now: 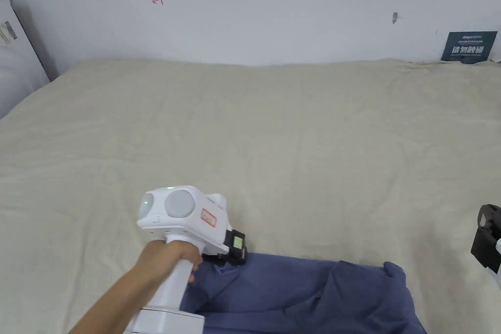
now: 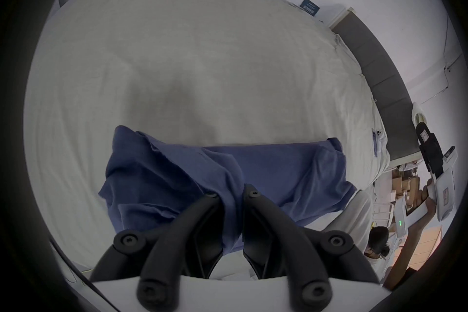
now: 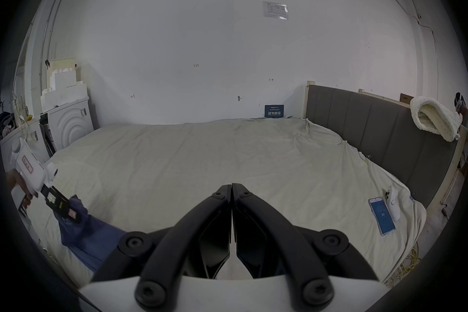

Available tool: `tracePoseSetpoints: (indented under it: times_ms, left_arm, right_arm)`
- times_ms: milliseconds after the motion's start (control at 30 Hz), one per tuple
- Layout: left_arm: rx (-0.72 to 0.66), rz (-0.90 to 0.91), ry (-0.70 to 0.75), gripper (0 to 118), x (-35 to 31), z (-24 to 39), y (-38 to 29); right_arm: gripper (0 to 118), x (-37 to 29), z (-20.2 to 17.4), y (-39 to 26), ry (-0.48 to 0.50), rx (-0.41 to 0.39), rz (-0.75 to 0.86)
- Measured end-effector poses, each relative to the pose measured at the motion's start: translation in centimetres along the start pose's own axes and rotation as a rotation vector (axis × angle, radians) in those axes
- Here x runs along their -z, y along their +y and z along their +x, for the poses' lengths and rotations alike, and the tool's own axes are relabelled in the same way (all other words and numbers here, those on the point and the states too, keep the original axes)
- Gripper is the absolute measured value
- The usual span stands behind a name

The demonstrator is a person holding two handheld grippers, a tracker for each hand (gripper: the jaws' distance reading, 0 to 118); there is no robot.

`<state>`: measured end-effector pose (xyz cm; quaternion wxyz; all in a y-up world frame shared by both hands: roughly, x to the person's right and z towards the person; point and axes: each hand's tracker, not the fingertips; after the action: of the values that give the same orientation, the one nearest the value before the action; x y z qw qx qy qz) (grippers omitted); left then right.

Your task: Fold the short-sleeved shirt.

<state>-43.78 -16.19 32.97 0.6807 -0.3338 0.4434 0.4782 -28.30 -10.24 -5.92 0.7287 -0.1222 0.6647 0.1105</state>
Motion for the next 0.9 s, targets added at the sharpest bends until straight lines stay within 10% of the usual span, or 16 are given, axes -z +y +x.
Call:
tracePoseSetpoints:
  times_ms: [367,600,900]
  left_arm:
    - [0.051,-0.030,0.032,12,6.2,3.7,-2.2]
    - [0.087,0.012,-0.011,115,4.7,4.3,-2.8]
    - [0.096,0.250,0.004,116,-2.3,3.7,-3.3]
  right_arm:
    - [0,-0.2,0.5,-0.4,-0.009,0.002,-0.015]
    - [0,-0.2,0.4,-0.4,-0.007,-0.004,-0.021]
    - [0,-0.3,-0.5,0.6,0.009,-0.010,0.000]
